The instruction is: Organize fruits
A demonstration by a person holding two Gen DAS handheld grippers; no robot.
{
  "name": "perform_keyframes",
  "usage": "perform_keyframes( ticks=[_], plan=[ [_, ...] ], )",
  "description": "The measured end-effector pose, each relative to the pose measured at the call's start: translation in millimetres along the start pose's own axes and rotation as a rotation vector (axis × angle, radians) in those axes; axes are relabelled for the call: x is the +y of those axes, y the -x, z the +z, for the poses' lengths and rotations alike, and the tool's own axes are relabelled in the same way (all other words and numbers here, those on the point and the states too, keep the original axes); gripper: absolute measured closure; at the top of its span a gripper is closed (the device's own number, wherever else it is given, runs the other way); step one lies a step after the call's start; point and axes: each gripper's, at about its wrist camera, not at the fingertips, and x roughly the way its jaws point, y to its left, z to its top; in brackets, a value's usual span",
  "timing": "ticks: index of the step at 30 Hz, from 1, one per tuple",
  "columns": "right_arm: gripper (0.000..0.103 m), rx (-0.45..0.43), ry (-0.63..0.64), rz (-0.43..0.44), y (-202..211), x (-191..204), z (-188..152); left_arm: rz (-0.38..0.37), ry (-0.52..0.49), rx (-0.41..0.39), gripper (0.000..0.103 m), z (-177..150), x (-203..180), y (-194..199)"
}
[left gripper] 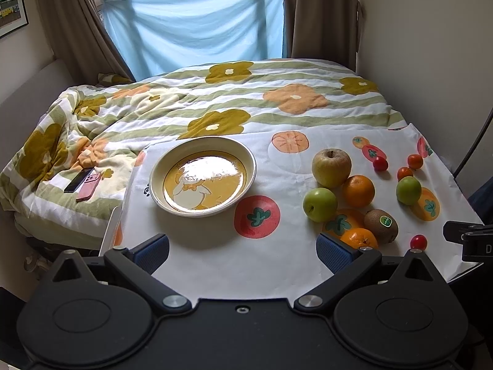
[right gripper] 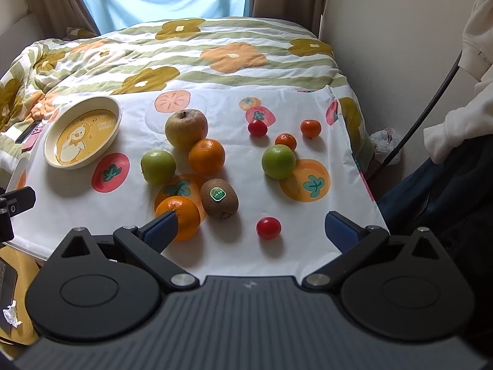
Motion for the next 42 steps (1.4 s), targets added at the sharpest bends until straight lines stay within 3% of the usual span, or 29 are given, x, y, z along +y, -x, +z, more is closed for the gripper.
perform_keyframes(
  ticks=[42],
  plan=[
    [0.000,0.008,-0.016,0.006,-3.6,-6.8,5.1,-0.019,0.009,-0.002,0.000,7.1,-2.6,-3.9]
  ],
)
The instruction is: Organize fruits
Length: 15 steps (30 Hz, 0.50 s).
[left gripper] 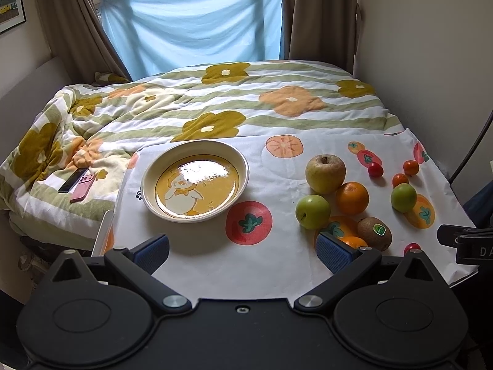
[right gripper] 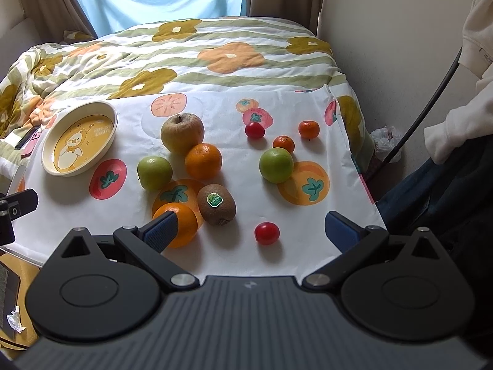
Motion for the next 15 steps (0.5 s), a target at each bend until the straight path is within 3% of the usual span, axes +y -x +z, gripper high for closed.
perform_keyframes(
  ticks=[15],
  plan=[
    [0.000,-0.002,-0.001,-0.002,-0.4,1.2,1.5,0.001,0.001,-0.004,0.001,1.4,1.4,1.0]
  ],
)
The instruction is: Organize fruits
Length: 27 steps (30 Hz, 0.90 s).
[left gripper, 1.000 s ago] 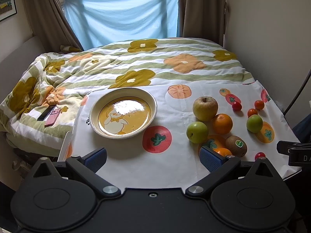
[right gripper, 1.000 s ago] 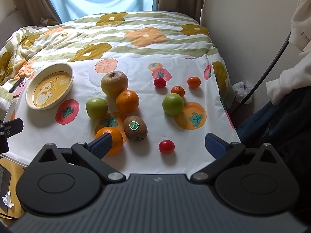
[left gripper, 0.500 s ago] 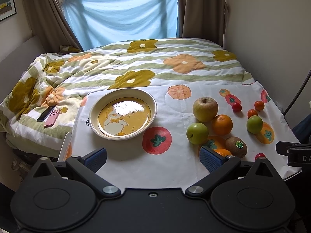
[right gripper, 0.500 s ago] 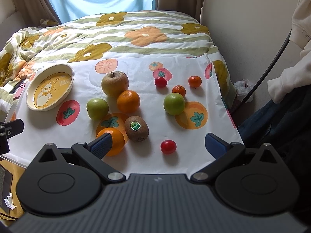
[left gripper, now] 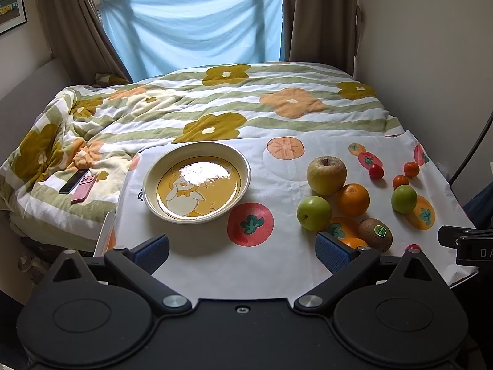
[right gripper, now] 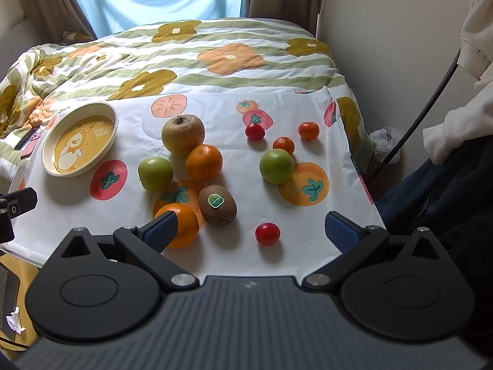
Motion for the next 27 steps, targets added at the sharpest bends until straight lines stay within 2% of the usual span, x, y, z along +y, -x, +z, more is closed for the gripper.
perform_keyframes(
  ticks=[9,14,18,23,27],
  plan=[
    [0.000,-0.013,-0.010,-0.009,6,1,-3,-0.011,-0.002,-0.017,0.001,2,4,3],
    [0.000,-0.033,-0.019,-0.015,9,-1,-3,-0.016,-0.042,-0.036,0.001,11,3,1],
    [0.000,-0.060,-0.020,-0.019,8,-3,-3,-0.048,-0.080,-0.044,0.001,16,-1,-9],
    [0.000,-0.103,-0.007,-0.011,3,-8,-5,-0.084,-0.144,-0.039,0.001,8,-14,-22],
    [0.000,-0.125,0.014,0.007,-8,-16,-5,-0.087,-0.149,-0.033,0.001,-2,-29,-31]
  ],
)
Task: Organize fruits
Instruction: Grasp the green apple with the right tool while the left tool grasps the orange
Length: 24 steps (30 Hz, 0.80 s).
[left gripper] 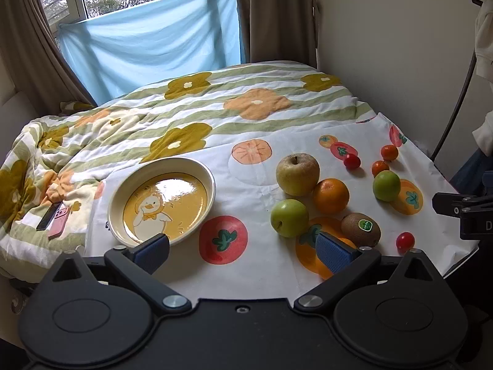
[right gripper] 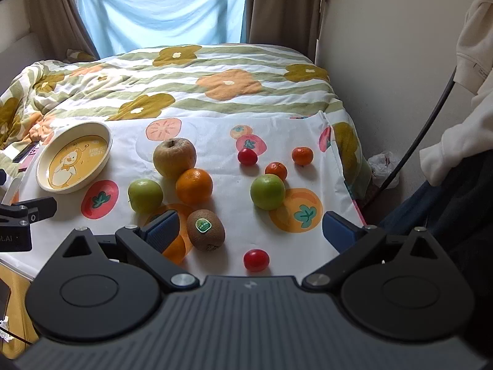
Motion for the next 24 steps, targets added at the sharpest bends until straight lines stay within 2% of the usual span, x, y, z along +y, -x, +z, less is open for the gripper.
perform_keyframes(
  ticks=[4,13,20,24],
  plan=[
    [0.000,-0.008,0.041,0.021,-19,-11,-2,-0.008,0.011,0.009,0.001,-9,-19,-9],
    [0.000,0.016,0.128,0.128,-73,-34,-9,0.040,0.050,0.042,0.002,-31,-75,-45],
    [0.000,0.025,0.143,0.177,-120,-51,-16,0.035,0.044,0.075,0.009,-46,-110,-84],
    [0.000,0.019,0.144,0.183,-140,-57,-19,0.053,0.031,0.062,0.013,-53,-124,-101]
  ],
)
